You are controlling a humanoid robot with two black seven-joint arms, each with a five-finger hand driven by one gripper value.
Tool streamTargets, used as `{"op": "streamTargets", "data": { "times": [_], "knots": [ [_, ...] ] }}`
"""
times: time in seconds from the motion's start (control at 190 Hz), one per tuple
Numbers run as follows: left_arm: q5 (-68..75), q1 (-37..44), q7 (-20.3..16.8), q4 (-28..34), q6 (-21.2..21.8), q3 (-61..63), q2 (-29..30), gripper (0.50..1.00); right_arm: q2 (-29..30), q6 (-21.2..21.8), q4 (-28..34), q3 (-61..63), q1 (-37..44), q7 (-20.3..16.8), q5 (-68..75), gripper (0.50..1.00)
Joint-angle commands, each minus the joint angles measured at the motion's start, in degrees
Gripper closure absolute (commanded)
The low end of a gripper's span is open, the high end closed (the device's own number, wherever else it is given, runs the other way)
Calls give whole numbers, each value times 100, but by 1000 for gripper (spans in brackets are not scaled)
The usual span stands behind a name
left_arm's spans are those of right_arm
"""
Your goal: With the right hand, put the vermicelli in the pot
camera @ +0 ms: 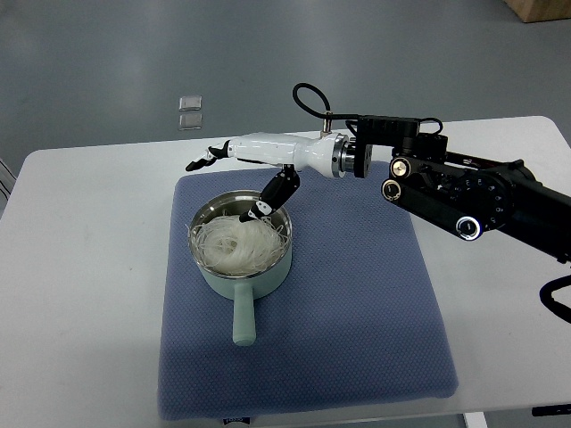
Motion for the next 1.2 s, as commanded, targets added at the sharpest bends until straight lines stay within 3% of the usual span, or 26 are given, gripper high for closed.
{"op": "streamTargets", "data": {
  "times": [0.0, 0.247, 0.462, 0.945, 1.192],
  "knots": [
    [0, 0, 0, 0, 0, 0, 0, 500, -49, -19, 0, 14, 37, -1, 0, 603],
    [0, 0, 0, 8, 0, 0, 0, 500, -199, -63, 0, 550, 90, -9, 246, 601],
    [0, 0, 0, 8, 0, -9, 0, 500, -199, -107, -194, 1588, -499, -36, 1600, 601],
    [0, 0, 0, 0, 0, 0, 0, 500, -111, -423, -1978, 2036, -1132, -53, 5572, 601],
    [0, 0, 0, 8, 0, 0, 0, 500, -111, -274, -2444, 2027, -1307, -501, 6565, 601]
  ]
}}
